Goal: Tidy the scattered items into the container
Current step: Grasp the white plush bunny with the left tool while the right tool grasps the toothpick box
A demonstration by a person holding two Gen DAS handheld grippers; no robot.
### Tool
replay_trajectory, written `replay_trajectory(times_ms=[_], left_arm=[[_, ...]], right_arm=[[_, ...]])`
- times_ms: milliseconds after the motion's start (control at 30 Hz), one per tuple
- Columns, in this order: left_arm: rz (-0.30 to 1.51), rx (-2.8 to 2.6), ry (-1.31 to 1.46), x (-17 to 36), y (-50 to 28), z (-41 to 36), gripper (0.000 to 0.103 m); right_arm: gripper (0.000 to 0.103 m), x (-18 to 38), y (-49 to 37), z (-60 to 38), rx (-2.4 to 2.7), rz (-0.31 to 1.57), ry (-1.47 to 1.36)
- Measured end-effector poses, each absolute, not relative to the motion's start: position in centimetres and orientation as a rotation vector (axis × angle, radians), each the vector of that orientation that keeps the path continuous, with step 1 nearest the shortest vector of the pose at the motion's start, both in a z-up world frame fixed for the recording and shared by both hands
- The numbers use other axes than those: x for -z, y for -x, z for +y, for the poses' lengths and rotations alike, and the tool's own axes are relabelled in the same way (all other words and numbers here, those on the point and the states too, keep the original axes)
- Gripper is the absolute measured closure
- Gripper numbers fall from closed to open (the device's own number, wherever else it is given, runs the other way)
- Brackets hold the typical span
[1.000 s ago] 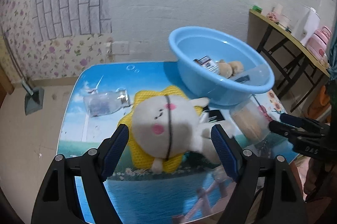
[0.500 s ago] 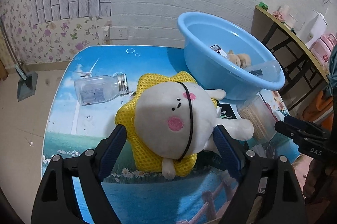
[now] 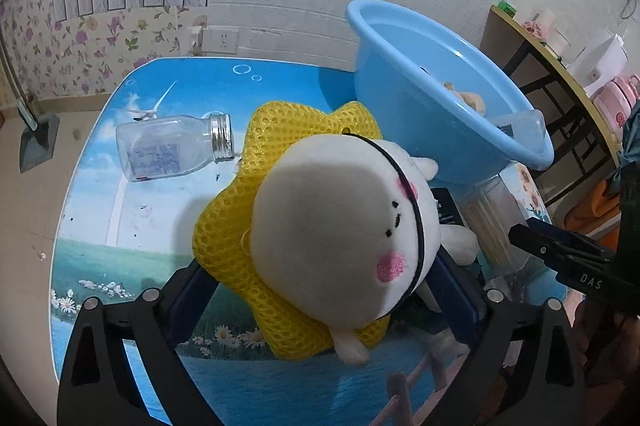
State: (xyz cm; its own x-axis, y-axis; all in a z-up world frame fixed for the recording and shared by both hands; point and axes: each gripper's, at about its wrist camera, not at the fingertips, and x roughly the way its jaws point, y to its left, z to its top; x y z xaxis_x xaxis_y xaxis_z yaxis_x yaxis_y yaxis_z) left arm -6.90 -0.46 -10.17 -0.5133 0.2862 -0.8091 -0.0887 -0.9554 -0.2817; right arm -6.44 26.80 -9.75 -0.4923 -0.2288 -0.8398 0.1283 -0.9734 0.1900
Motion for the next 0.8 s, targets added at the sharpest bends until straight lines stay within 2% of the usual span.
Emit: replay_trajectory(times_ms=[33, 100, 300, 567, 800], left_arm=[[-0.291, -2.542, 1.412, 10.1, 6.9, -0.4, 0.006], [-0.265, -2.536, 1.382, 9.8, 6.7, -0.1, 0.018], [-0.22, -2.554, 1.339, 8.9, 6.3, 0.0, 0.029], [-0.215, -2.591, 1.297, 7.6, 5.0, -0.3, 0.031], [-0.186, -2.633, 1.233, 6.0, 3.2, 0.4, 0.031]], right_arm=[[0.041, 9.8, 6.5, 26.7, 2.54, -0.148, -1.451], [0.041, 9.9, 6.6, 26.4, 2.526, -0.14, -1.448], [0.041, 10.5, 6.6, 25.0, 2.493, -0.053, -1.479], [0.041, 10.7, 5.9, 25.3, 2.503, 0.005, -1.497], [0.042, 9.5, 4.6, 26.5, 2.552, -0.018, -1.446]])
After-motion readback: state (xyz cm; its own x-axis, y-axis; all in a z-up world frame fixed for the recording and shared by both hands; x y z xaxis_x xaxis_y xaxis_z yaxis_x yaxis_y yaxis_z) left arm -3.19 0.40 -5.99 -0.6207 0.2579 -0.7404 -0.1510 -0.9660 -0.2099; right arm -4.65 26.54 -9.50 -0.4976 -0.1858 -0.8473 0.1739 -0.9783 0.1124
